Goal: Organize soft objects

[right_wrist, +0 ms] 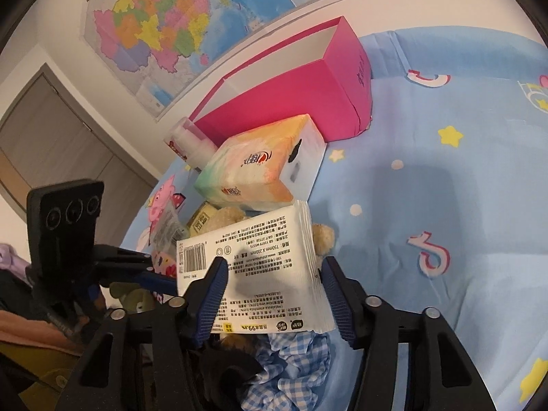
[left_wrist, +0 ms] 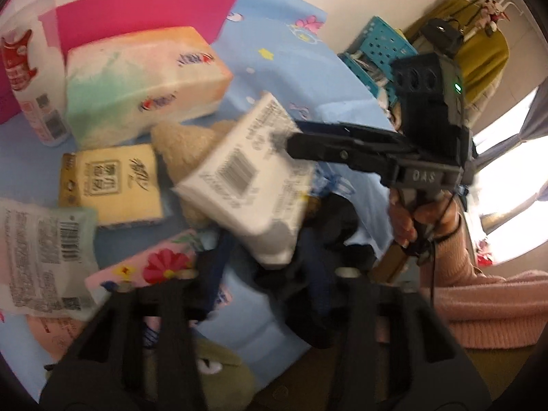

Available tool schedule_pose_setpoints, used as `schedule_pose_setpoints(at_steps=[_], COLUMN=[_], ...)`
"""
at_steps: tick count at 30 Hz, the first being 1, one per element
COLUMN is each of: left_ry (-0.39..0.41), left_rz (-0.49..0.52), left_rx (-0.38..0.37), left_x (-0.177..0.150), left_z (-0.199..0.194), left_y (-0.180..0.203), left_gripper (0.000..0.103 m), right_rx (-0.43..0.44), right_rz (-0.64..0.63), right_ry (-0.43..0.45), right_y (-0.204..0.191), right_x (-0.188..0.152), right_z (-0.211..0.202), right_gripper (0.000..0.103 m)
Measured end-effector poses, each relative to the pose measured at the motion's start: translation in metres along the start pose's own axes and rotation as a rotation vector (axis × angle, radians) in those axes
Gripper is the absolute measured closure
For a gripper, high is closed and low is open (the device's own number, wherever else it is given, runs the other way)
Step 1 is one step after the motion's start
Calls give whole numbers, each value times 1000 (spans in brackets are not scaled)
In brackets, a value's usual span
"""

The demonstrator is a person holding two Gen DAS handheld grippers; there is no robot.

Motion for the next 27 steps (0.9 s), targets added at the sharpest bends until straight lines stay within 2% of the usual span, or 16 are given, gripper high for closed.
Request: schedule_pose_setpoints(at_steps=[3,8,15,23,27], left_ry=[22,50,117,204,232], left_rz=[-21,-14,31,86,78], left_rx=[-16,10,27,95,124], left_x=[3,6,26,65,94], left_z=[-4,-11,-38,-82,-97], left_y=[-2,1,11,11,1], left_gripper=[73,73,73,73,73], right_rx=[-12,0,-11,-9,-23], right_rz=[3,4,-49,-90,-110], right_ry=[2,30,102,185,225], right_y=[2,0,-16,-34,-41], right_x=[-2,0,18,63,91], right_z=[-1,-12,-35,-49,-48], right_gripper=[60,68,69,70,70])
Point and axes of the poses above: each gripper's, at about its wrist camera, not at the fingertips, and z roughly the way its jaws point, y to its right, x to its top, the point moved 8 cm from there along z, roughly the way its jaws point, and after that the axes turned 13 degrees about -x, right-handed, at the moved point
